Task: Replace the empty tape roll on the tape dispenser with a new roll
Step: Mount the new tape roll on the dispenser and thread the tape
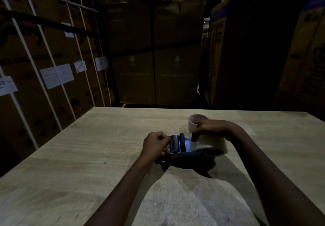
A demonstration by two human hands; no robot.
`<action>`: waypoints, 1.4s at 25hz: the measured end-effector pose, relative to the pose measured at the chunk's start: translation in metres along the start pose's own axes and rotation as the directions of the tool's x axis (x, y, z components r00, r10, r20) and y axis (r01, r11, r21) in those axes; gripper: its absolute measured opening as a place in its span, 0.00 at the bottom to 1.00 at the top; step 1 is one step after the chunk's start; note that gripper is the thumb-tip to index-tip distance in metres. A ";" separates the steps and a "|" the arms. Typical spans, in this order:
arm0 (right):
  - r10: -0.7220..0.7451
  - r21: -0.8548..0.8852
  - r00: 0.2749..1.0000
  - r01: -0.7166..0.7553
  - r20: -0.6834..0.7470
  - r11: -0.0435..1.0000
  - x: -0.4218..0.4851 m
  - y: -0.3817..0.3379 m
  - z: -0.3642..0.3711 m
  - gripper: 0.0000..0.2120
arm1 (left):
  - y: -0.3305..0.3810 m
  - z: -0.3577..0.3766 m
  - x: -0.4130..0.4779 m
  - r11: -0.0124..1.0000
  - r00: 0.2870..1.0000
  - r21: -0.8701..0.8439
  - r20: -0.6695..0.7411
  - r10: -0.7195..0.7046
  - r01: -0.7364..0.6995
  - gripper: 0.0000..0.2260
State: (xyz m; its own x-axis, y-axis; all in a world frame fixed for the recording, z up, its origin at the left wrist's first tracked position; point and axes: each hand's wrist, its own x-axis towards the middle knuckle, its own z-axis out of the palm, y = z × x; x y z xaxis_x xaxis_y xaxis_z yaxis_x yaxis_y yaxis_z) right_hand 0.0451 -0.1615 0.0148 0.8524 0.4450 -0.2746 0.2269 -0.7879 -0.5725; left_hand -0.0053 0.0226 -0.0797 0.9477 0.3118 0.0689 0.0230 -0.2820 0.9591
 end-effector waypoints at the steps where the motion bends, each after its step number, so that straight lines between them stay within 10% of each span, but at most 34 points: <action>1: -0.001 -0.008 1.000 0.000 -0.006 1.000 -0.001 -0.001 0.000 0.22 | 0.000 0.000 0.000 1.000 1.000 0.019 -0.009 0.005 -0.005 0.10; 13: 0.014 -0.036 1.000 -0.014 -0.010 0.999 -0.009 -0.008 0.004 0.21 | 0.007 -0.011 -0.013 1.000 0.961 -0.020 0.275 -0.010 0.016 0.09; 27: 0.005 -0.053 1.000 -0.004 0.013 0.999 -0.003 -0.003 0.004 0.23 | 0.000 -0.002 -0.007 0.987 0.998 0.152 -0.029 0.050 -0.045 0.13; 35: 0.018 -0.054 1.000 -0.018 0.010 0.998 0.002 0.002 0.005 0.24 | 0.003 -0.009 -0.009 0.999 0.985 -0.042 0.174 -0.016 0.024 0.08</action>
State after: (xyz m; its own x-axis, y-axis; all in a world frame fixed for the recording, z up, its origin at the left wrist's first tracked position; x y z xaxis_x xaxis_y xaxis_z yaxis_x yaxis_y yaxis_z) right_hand 0.0447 -0.1600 0.0099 0.8516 0.4348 -0.2926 0.2369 -0.8174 -0.5251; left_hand -0.0166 0.0270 -0.0746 0.9881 0.1537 0.0046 0.0321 -0.2358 0.9713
